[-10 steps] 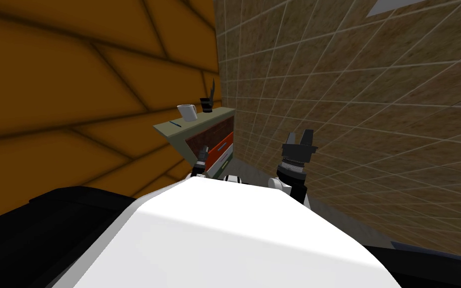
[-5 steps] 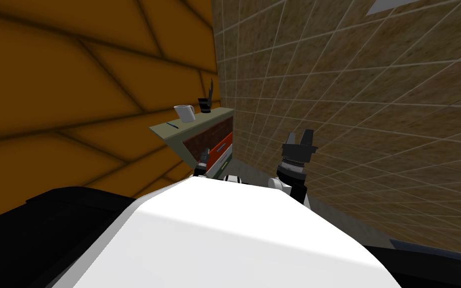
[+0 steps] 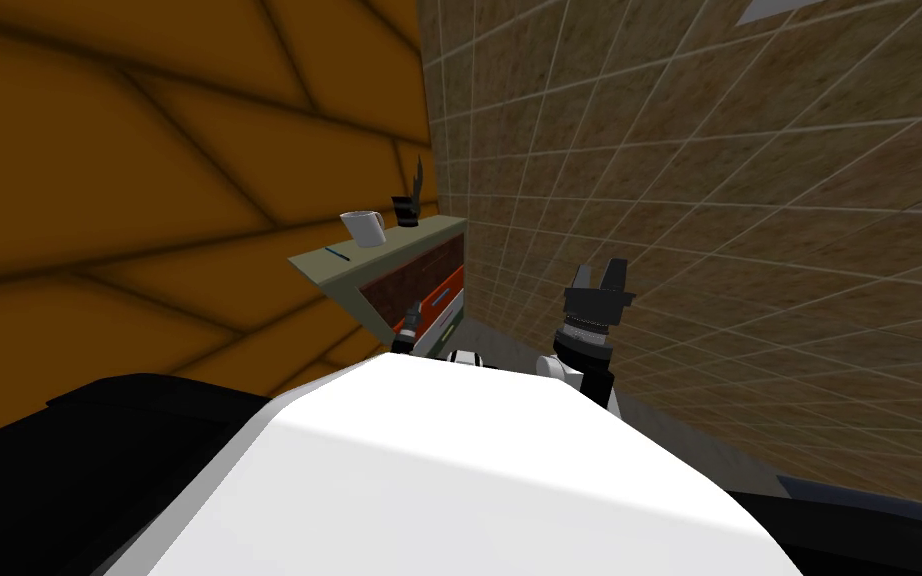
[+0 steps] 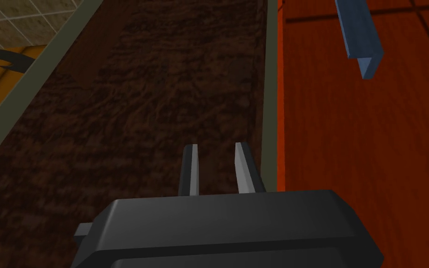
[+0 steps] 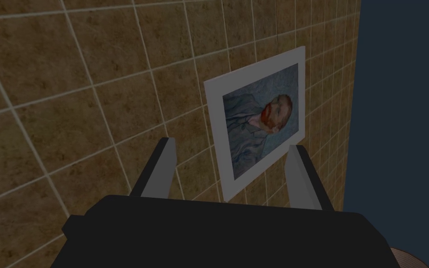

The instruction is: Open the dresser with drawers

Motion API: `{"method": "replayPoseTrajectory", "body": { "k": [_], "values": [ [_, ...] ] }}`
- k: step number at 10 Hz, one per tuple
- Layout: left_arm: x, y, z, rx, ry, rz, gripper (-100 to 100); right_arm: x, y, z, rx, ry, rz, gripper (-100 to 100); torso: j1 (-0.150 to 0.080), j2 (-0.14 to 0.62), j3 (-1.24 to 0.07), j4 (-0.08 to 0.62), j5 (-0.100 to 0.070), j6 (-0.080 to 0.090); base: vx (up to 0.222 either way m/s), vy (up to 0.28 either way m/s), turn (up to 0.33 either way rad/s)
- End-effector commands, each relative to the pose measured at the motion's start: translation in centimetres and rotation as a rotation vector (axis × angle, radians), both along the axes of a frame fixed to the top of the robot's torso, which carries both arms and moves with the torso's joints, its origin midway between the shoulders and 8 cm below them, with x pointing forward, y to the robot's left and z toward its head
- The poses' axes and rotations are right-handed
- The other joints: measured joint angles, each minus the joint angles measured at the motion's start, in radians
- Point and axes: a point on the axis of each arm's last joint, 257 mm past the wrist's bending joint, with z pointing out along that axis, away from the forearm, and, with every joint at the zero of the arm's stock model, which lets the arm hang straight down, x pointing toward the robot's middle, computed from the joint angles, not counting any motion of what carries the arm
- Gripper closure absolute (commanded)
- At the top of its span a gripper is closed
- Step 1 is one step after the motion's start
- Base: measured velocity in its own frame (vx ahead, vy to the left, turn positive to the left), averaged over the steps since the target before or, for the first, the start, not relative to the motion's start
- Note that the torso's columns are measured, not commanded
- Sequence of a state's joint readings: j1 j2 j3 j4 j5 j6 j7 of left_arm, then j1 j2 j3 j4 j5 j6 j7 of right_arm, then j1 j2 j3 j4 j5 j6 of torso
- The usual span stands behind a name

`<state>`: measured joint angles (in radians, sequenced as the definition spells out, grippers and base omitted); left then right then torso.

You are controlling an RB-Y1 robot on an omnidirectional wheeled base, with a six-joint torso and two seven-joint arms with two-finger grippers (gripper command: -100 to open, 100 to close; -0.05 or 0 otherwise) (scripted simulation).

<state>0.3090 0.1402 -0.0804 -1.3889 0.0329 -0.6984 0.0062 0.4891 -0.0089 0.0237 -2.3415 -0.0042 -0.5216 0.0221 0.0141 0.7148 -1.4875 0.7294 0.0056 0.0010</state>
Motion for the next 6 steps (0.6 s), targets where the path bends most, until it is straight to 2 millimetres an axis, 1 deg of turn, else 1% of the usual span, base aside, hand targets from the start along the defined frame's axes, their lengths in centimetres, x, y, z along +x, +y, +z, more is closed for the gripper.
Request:
{"method": "replayPoseTrajectory", "body": {
  "k": [1, 3, 6],
  "values": [
    [-0.1, 0.0, -3.0, -0.002, 0.064, 0.005, -100, 0.0, 0.0, 0.0, 0.0, 0.0, 0.0, 0, -0.001, 0.002, 0.001, 0.001, 0.0, 0.0, 0.027, 0.012, -0.035],
    [-0.3, -0.2, -4.1, -0.005, 0.085, 0.003, -100, 0.0, 0.0, 0.0, 0.0, 0.0, 0.0, 0, -0.001, 0.0, 0.0, 0.001, -0.001, 0.0, 0.049, 0.012, -0.03],
    [-0.8, -1.2, -6.7, -0.017, 0.132, -0.004, -100, 0.0, 0.0, 0.0, 0.0, 0.0, 0.0, 0, -0.003, 0.007, 0.004, 0.003, -0.002, -0.001, 0.03, 0.004, -0.032]
  ]
}}
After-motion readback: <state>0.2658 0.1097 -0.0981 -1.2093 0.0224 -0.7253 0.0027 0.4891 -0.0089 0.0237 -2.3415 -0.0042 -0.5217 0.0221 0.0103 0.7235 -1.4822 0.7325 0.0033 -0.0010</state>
